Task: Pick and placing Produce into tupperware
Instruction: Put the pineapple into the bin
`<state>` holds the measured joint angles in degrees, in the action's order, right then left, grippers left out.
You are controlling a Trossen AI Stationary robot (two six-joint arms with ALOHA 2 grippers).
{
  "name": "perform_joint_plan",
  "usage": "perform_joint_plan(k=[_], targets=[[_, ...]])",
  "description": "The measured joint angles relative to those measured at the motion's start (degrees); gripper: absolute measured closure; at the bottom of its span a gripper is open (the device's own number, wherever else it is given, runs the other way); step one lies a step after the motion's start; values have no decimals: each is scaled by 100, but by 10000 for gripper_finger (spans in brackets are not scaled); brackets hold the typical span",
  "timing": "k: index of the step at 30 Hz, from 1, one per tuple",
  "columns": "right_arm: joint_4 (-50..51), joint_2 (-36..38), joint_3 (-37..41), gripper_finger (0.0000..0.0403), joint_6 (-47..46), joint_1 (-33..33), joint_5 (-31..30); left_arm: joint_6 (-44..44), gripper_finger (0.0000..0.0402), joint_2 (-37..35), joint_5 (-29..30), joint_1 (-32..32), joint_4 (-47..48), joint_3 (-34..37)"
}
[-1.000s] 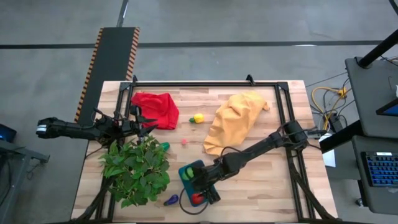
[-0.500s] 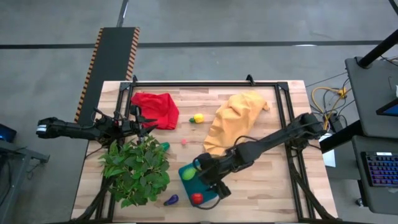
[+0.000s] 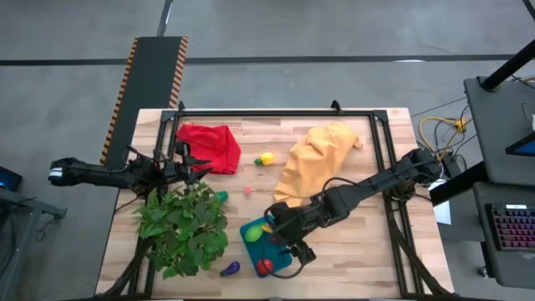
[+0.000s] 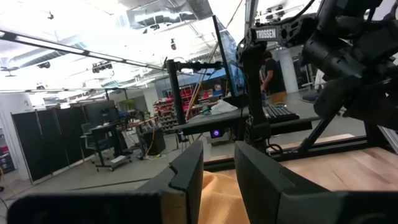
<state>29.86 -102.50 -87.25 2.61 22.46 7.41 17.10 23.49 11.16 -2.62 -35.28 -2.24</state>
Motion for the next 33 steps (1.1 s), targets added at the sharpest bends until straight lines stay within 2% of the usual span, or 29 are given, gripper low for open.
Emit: perform_joint_plan(k=[4,6,13,16,23,25,28,33], targets=[[146,0,3,161,-2,2,-367,2,323,0,0,-1,-1,-1],[279,0,3,161,-2,2,-882,0,323,0,0,1,-1,0],[727,0,115,165,-2,-2,-3239,2,323,0,0,-2,-1,-2],[729,0,239,165,22,-19,-3643,2,323,0,0,-1,-1,0],[734,0,473,165,-209,-52,-3631,2,323,0,0,-1,-1,0],[733,0,488,165,-314,-50,-3429,2,323,0,0,-2,-1,0],[679,0,488,165,-442,-59,-2598,2,323,0,0,-2,-3,0],[414,4,488,165,-449,-51,-454,2,323,0,0,-2,-1,0]])
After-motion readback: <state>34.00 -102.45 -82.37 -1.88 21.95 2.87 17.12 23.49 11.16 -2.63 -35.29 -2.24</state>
